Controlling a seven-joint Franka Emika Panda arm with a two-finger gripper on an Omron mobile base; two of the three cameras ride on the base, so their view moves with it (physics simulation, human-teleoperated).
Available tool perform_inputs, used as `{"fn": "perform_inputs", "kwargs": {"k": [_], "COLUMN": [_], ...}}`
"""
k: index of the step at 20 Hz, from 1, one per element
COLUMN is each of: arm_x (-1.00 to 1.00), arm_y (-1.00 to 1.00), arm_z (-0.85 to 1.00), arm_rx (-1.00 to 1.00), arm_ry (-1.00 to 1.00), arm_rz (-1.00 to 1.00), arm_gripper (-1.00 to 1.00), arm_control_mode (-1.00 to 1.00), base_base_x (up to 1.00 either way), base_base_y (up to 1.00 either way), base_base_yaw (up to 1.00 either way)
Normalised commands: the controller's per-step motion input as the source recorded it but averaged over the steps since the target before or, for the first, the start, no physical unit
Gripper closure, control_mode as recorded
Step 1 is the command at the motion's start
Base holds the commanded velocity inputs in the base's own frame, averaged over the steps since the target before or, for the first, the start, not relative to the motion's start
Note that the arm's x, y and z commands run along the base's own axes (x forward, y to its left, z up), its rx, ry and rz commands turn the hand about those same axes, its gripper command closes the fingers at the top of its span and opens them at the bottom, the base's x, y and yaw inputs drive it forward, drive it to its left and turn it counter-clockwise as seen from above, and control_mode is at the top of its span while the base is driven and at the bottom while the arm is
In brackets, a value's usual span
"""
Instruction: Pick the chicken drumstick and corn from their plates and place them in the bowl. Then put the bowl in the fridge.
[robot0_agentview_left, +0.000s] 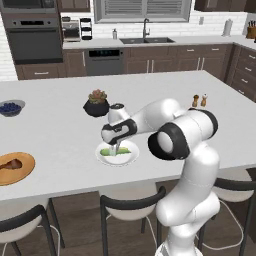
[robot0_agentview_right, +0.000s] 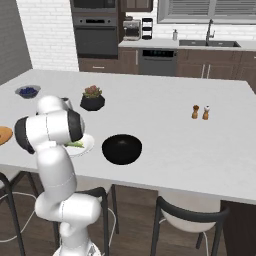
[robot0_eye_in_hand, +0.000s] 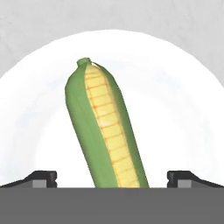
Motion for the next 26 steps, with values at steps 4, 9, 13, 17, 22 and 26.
{"fn": "perform_inputs", "kwargs": {"k": [4,9,13,17,22,26], "arm_x": [0.29,0.07,-0.04,-0.07,-0.14,-0.69], "arm_y": [0.00,0.00,0.00,0.00,0.00,-0.01], "arm_z": [-0.07,-0.22,-0.36,-0.42,-0.15,0.67], "arm_rx": [0.00,0.00,0.00,0.00,0.00,0.00], "arm_ry": [0.00,-0.03,-0.04,-0.02,-0.02,-0.04], "arm_rz": [0.05,0.09,0.13,0.14,0.10,0.00], "arm_gripper": [-1.00,-1.00,1.00,1.00,1.00,1.00], "arm_control_mode": [-1.00,-1.00,-1.00,-1.00,-1.00,-1.00], "base_base_x": [0.00,0.00,0.00,0.00,0.00,0.00], "base_base_y": [0.00,0.00,0.00,0.00,0.00,0.00], "base_base_yaw": [0.00,0.00,0.00,0.00,0.00,0.00]}}
